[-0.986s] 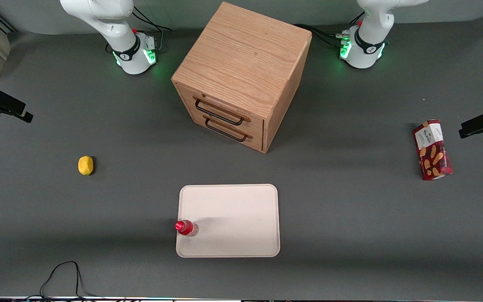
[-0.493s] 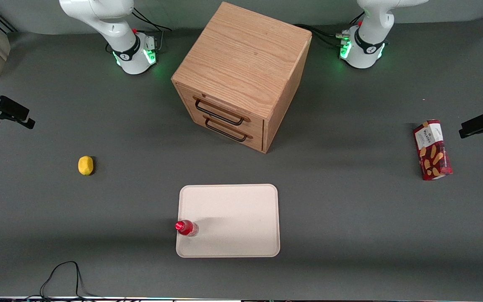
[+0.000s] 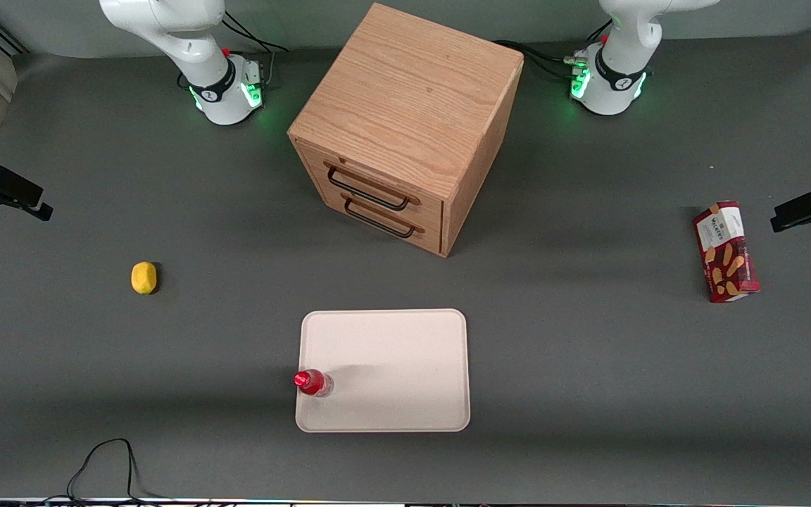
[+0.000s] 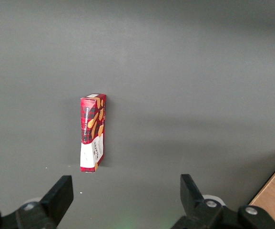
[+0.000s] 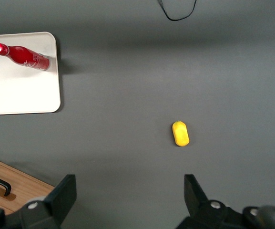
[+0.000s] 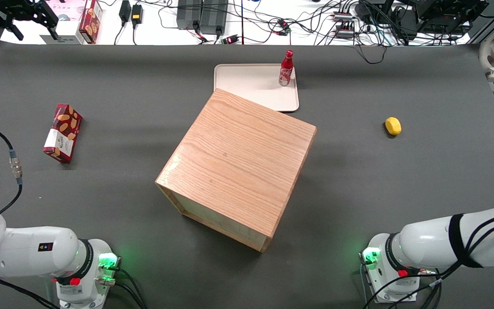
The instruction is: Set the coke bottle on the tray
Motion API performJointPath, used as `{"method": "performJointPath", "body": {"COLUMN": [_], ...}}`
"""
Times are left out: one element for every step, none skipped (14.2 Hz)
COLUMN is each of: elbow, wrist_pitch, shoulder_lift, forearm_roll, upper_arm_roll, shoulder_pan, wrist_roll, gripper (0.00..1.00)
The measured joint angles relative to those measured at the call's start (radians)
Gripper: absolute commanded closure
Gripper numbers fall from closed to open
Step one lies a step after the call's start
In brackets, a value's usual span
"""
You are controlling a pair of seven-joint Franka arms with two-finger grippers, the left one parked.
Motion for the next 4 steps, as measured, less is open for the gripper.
{"method": "performJointPath", "body": {"elbow": [0.000, 0.000, 0.000, 0.000], "wrist_pitch": [-0.002, -0.005, -0.006, -0.008], "shoulder_lift": [0.000, 0.000, 0.000, -0.001], "forearm_roll": [0.000, 0.000, 0.000, 0.000], "upper_arm_roll": [0.002, 0.004, 0.005, 0.005], "shoulder_pan": [0.000, 0.000, -0.001, -0.001], "wrist_roll": [0.000, 0.000, 0.000, 0.000], "gripper": [0.00, 0.00, 0.00, 0.00]}}
